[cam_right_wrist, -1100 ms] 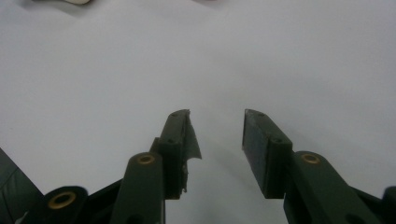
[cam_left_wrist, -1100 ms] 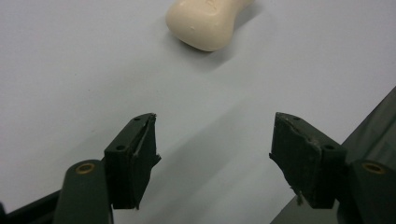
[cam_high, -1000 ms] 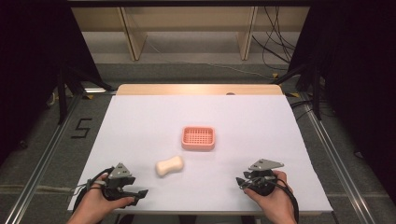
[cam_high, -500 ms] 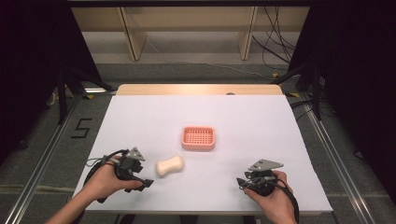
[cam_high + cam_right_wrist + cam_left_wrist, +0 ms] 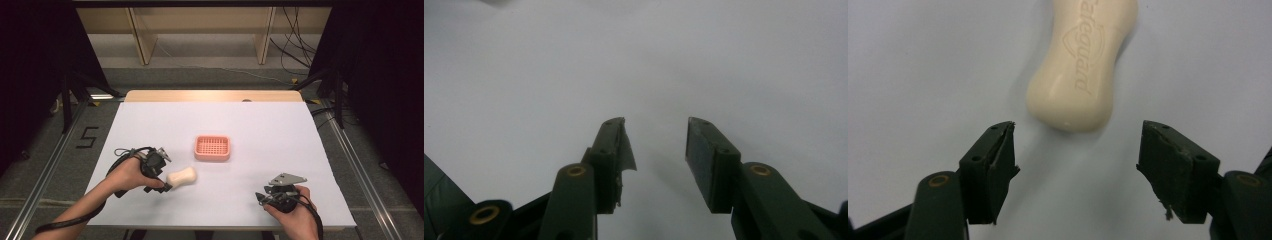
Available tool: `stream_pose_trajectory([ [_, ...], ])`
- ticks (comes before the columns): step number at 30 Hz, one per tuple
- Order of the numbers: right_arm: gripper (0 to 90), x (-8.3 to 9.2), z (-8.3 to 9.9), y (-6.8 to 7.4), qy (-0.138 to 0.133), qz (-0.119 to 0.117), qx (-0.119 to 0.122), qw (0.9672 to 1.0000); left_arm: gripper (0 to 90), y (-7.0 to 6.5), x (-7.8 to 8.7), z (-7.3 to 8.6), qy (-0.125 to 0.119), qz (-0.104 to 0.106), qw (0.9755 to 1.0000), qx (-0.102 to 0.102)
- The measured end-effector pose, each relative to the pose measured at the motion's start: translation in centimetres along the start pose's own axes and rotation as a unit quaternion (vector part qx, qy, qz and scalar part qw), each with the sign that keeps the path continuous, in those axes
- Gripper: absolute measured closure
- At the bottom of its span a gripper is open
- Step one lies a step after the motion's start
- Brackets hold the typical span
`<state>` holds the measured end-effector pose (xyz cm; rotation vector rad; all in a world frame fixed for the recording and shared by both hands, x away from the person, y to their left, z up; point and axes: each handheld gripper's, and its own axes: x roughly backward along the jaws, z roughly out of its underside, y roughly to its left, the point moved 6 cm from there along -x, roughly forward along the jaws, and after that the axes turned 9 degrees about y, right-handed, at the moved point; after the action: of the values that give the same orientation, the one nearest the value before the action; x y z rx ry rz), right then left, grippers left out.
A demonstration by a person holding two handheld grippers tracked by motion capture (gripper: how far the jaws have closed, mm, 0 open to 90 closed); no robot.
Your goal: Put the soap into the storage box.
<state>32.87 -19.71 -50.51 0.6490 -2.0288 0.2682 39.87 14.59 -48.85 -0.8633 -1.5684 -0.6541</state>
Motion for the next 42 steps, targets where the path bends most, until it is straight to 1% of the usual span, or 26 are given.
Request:
stream_pose_trajectory([
  [3, 59.5, 0.1, 0.0, 0.0, 0.001, 0.001, -0.003, 1.0000, 30.0, 0.2, -0.1, -0.8, 0.014, -0.007, 0.9999, -0.003],
  [4, 59.5, 0.1, 0.1, 0.0, 0.001, 0.001, -0.002, 1.0000, 30.0, 0.2, -0.1, -1.0, 0.016, -0.008, 0.9998, -0.007],
  [5, 59.6, 0.0, 0.0, -0.1, -0.003, 0.002, 0.006, 1.0000, 30.0, 0.1, -0.1, -1.3, 0.015, -0.006, 0.9998, -0.008],
  [6, 59.6, 0.0, 0.0, -0.1, -0.003, 0.002, 0.007, 1.0000, 29.9, 0.0, 0.0, -1.6, 0.015, -0.001, 0.9999, -0.004],
  [7, 59.6, 0.0, 0.0, -0.1, -0.003, 0.002, 0.008, 1.0000, 29.7, 0.0, 0.0, -1.9, 0.016, -0.002, 0.9998, -0.008],
  [8, 59.5, 0.0, 0.0, 0.0, 0.000, -0.002, -0.001, 1.0000, 29.5, 0.0, -0.1, -2.2, 0.016, -0.002, 0.9998, -0.009],
  [9, 59.5, 0.0, 0.0, 0.0, 0.000, -0.002, -0.001, 1.0000, 29.3, 0.0, -0.1, -2.2, 0.016, -0.002, 0.9998, -0.009],
  [10, 59.3, 0.0, 0.0, 0.0, 0.001, -0.004, 0.000, 1.0000, 28.7, 0.1, -0.3, -2.6, 0.020, -0.004, 0.9996, -0.018],
  [11, 59.3, 0.0, 0.0, 0.0, 0.001, -0.004, 0.000, 1.0000, 28.3, 0.1, -0.4, -2.8, 0.021, -0.004, 0.9996, -0.019],
  [12, 59.1, 0.0, 0.0, 0.1, 0.001, -0.004, 0.000, 1.0000, 28.4, 0.3, -0.8, -3.3, 0.023, -0.011, 0.9994, -0.025],
  [14, 59.0, 0.0, 0.0, 0.0, 0.000, -0.004, 0.000, 1.0000, 28.4, 0.3, -1.1, -3.7, 0.027, -0.011, 0.9990, -0.034],
  [15, 59.0, 0.0, 0.0, 0.0, 0.000, -0.003, 0.000, 1.0000, 28.4, 0.3, -1.2, -3.9, 0.028, -0.009, 0.9990, -0.035],
  [16, 59.0, 0.0, 0.1, -0.1, -0.003, 0.000, 0.009, 1.0000, 28.4, 0.3, -1.3, -4.1, 0.031, -0.010, 0.9987, -0.040],
  [17, 59.0, 0.0, 0.1, 0.0, 0.000, -0.004, 0.001, 1.0000, 28.4, 0.1, -1.4, -4.3, 0.032, -0.008, 0.9986, -0.041],
  [20, 59.0, 0.0, 0.1, 0.0, 0.003, -0.005, 0.000, 1.0000, 28.3, 0.1, -1.6, -4.6, 0.037, -0.008, 0.9983, -0.043],
  [22, 58.9, 0.0, 0.1, 0.1, 0.002, -0.006, -0.001, 1.0000, 28.2, 0.1, -2.0, -5.1, 0.049, -0.010, 0.9972, -0.055],
  [23, 58.8, 0.0, 0.0, 0.0, 0.001, -0.006, 0.000, 1.0000, 28.2, 0.0, -2.1, -5.2, 0.050, -0.009, 0.9973, -0.054],
  [25, 58.8, -0.1, 0.0, -0.2, -0.004, -0.002, 0.008, 1.0000, 28.4, 0.1, -2.4, -5.4, 0.056, -0.011, 0.9969, -0.055],
  [29, 58.8, 0.0, 0.1, -0.2, 0.001, -0.006, -0.003, 1.0000, 29.0, 0.2, -2.9, -5.6, 0.069, -0.006, 0.9958, -0.060],
  [34, 58.8, 0.0, 0.1, -0.1, 0.001, -0.007, 0.002, 1.0000, 29.7, 0.3, -3.0, -5.7, 0.078, 0.000, 0.9951, -0.061],
  [35, 58.8, -0.2, -0.1, -0.4, -0.012, -0.006, 0.028, 0.9995, 30.0, 0.3, -3.1, -5.8, 0.082, -0.001, 0.9947, -0.062],
  [36, 58.8, -0.2, -0.1, -0.4, -0.013, -0.007, 0.026, 0.9996, 30.4, 0.3, -3.2, -5.8, 0.084, 0.000, 0.9946, -0.060],
  [37, 58.8, -0.1, 0.0, -0.2, -0.007, -0.009, 0.016, 0.9998, 31.0, 0.3, -3.3, -5.8, 0.088, 0.002, 0.9943, -0.061],
  [40, 58.8, -0.1, 0.0, -0.2, -0.006, -0.009, 0.016, 0.9998, 32.3, 0.3, -3.5, -5.8, 0.094, 0.005, 0.9937, -0.060],
  [41, 58.8, -0.2, 0.0, -0.4, -0.011, -0.007, 0.025, 0.9996, 33.9, 0.3, -3.6, -5.8, 0.097, 0.007, 0.9934, -0.060],
  [42, 58.7, -0.2, 0.0, -0.3, -0.011, -0.008, 0.025, 0.9996, 35.1, 0.3, -3.6, -5.9, 0.100, 0.006, 0.9930, -0.063],
])
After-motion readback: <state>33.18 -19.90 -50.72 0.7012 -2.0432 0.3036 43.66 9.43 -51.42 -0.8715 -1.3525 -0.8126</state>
